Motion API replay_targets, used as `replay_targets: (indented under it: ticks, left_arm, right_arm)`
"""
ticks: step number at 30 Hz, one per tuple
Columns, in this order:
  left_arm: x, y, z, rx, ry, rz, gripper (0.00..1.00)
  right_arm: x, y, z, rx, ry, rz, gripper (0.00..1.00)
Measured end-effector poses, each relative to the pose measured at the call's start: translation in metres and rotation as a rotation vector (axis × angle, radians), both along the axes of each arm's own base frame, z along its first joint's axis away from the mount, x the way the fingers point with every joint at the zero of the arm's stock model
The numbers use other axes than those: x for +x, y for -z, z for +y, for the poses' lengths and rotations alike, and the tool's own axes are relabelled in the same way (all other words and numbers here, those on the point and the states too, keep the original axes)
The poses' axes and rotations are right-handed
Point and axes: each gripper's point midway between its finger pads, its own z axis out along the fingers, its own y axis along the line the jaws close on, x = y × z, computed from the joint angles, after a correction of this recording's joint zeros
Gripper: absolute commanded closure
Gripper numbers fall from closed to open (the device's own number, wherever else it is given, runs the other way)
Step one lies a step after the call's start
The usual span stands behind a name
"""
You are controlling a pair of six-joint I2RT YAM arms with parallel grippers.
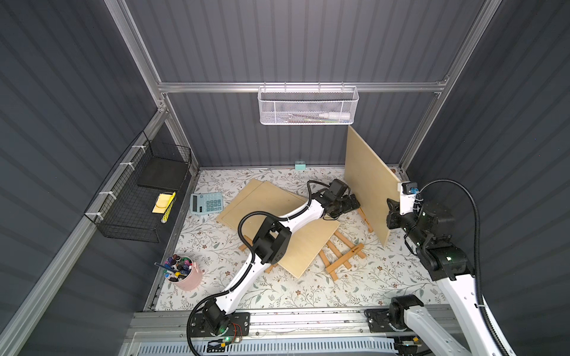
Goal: Assemble the easel
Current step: Place the drawing board on the easel, then move the easel to the center of the board.
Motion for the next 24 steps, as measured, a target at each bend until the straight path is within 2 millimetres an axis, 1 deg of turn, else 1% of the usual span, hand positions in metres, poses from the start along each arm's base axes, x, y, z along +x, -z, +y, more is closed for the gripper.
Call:
replay_targets:
  ticks: [2,7,9,12,16,18,23,24]
  left_arm:
    - [0.003,-0.002,-0.004,-0.033,-0.031,0.012,0.06]
    - [0.014,0.005,-0.015,-0.089,-0.075,0.032,0.10]
    - [0.018,0.007,-0.016,-0.100,-0.096,0.032,0.13]
    - [0.019,0.009,-0.017,-0.111,-0.130,0.044,0.20]
    - [0.020,0.026,-0.017,-0.110,-0.167,0.076,0.26]
    - [0.022,0.026,-0.020,-0.124,-0.182,0.077,0.29]
    - [0.025,0.025,-0.026,-0.156,-0.207,0.079,0.42]
    - [0.026,0.025,-0.027,-0.163,-0.212,0.080,0.43]
  right_arm:
    - [0.000,0.000,0.000,0.003,0.000,0.003,1.00]
    - [-0.001,-0.004,-0.003,0.009,0.017,0.015,1.00]
    - [-0.003,-0.005,-0.004,0.020,0.025,0.024,1.00]
    - [-0.004,-0.008,-0.004,0.038,0.033,0.041,1.00]
    - [-0.005,-0.010,-0.005,0.065,0.043,0.061,1.00]
    - [-0.005,-0.010,-0.006,0.072,0.051,0.064,1.00]
    - [-0.006,-0.012,-0.007,0.077,0.057,0.072,1.00]
    - [-0.006,-0.012,-0.007,0.078,0.059,0.073,1.00]
